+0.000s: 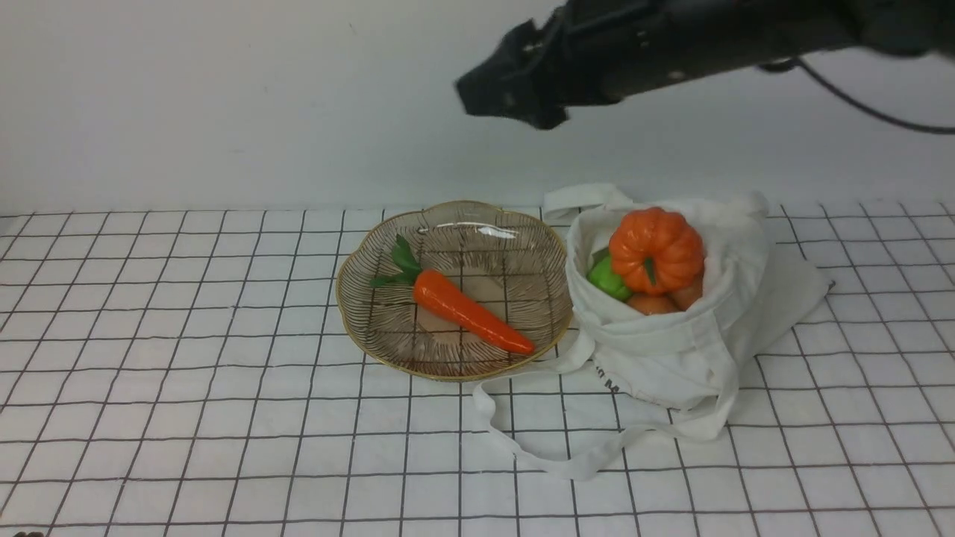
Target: Take vegetables from bag on white checkered tablecloth place on plate.
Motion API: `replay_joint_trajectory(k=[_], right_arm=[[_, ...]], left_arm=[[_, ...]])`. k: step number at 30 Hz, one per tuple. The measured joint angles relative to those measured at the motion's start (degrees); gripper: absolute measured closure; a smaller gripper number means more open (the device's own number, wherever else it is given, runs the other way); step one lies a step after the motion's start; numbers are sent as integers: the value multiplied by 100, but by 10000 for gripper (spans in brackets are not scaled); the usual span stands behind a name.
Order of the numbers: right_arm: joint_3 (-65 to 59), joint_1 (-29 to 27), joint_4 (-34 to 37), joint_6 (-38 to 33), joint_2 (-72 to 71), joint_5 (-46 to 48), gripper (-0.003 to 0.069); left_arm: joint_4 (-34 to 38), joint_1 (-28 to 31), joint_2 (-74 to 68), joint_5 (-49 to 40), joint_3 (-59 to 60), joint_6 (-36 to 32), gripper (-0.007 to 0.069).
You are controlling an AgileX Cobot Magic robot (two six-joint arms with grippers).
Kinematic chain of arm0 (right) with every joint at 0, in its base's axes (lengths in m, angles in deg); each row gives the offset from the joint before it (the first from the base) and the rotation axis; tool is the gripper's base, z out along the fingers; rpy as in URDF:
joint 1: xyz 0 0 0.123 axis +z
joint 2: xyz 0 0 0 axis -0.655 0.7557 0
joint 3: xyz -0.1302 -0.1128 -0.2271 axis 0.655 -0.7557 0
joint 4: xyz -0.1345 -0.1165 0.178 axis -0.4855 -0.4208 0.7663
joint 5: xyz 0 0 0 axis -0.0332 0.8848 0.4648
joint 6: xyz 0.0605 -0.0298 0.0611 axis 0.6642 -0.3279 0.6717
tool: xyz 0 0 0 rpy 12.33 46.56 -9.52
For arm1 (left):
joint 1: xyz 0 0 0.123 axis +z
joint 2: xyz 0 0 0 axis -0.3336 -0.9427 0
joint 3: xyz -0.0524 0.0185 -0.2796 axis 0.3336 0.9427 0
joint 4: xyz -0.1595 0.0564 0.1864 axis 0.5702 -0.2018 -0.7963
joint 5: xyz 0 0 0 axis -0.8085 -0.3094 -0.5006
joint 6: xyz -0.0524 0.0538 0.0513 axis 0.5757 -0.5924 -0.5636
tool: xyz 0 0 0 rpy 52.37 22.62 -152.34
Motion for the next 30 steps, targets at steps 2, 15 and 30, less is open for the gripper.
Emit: replay_joint_trajectory(k=[2,15,30], right_arm=[[0,-115,-771,666,-382,710,503],[-2823,-302,-1895,2364,-3396,1009,673],[-6949,-302,-1456,2365,-6640,-3077,673]], left_arm=[[0,0,0,0,0,0,632],[0,0,0,0,0,0,632],[0,0,0,0,0,0,632]])
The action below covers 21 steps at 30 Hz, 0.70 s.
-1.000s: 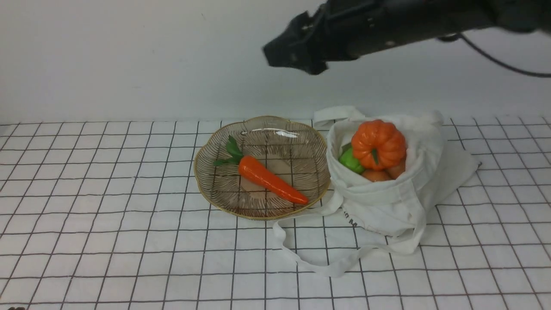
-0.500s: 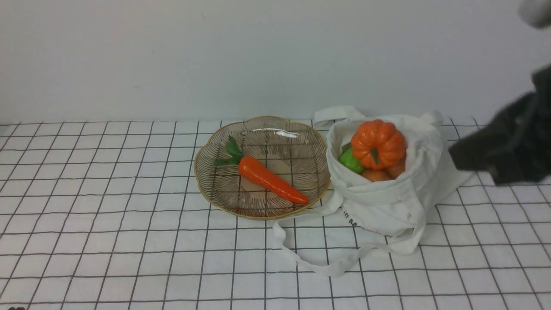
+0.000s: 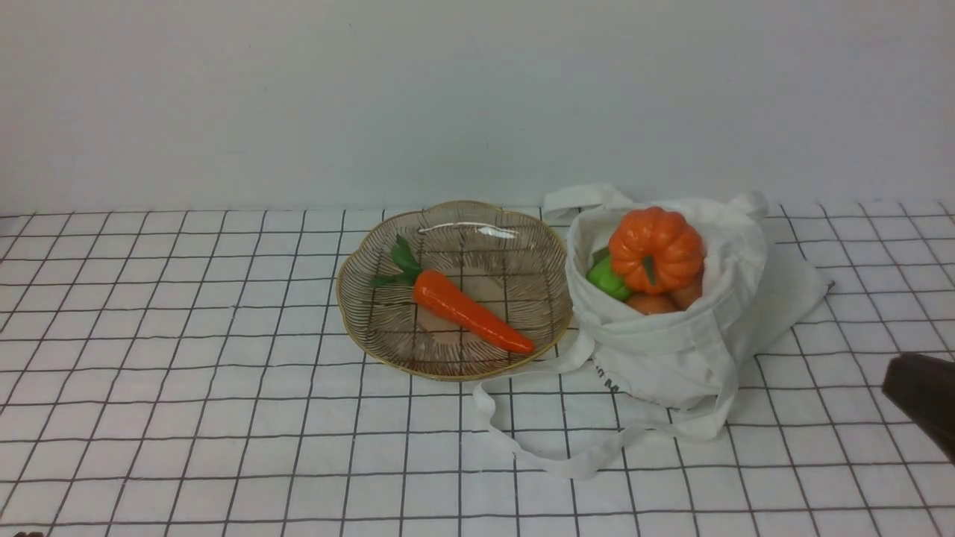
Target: Take vegetables from bag on white checkered tablecloth place on plate.
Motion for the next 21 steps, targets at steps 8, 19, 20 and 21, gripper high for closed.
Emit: replay_joint_trajectory(k=[8,19,20,21], right_arm=[[-57,0,13,0,-151,185,673],[-109,0,-56,28,-214,411,673],[-161,0,-138,77,-288,349,673],[-241,0,-274,161,-393,266,673]], left_arm=[[0,0,0,0,0,0,632],[0,0,0,0,0,0,632],[0,0,0,0,0,0,632],[0,0,0,0,0,0,632]])
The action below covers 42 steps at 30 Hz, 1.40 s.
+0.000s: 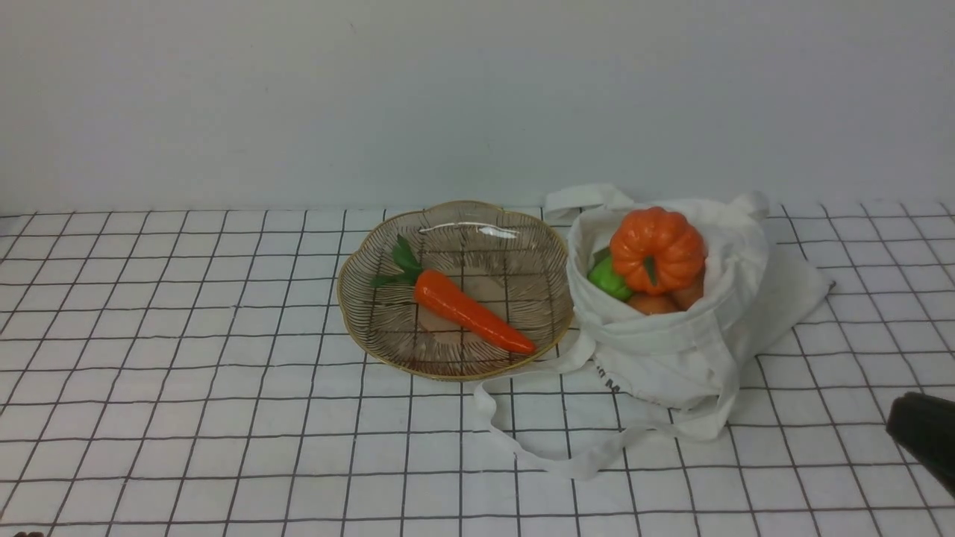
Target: Take vegetables from bag on white checkered tablecloth place on plate.
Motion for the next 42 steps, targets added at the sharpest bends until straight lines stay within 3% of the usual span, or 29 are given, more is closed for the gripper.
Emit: replay_joint_trajectory(k=[5,7,13,18,25,32,42], right_arm=[[-670,-268,-1050,655,-794,-530,673],[-1080,-688,-1472,1017,-1283,-571,673],[-2000,-1787,-1702,1331,-2354,-573,673],[-2303,-2240,-1695,1350,-2395,-484,673],[-2286,-2235,-1695,1350,-2395,-320,673],[-2286,-1758,-1705,1350,-2395,-308,673],[-2286,-1707,-1707,1344,-2395,-308,673]], left_arm=[[0,0,0,0,0,0,632],[0,0,0,0,0,0,632],[0,0,0,0,0,0,632],[0,0,0,0,0,0,632],[0,0,0,0,0,0,632],[0,0,0,0,0,0,632],[0,0,0,0,0,0,632]])
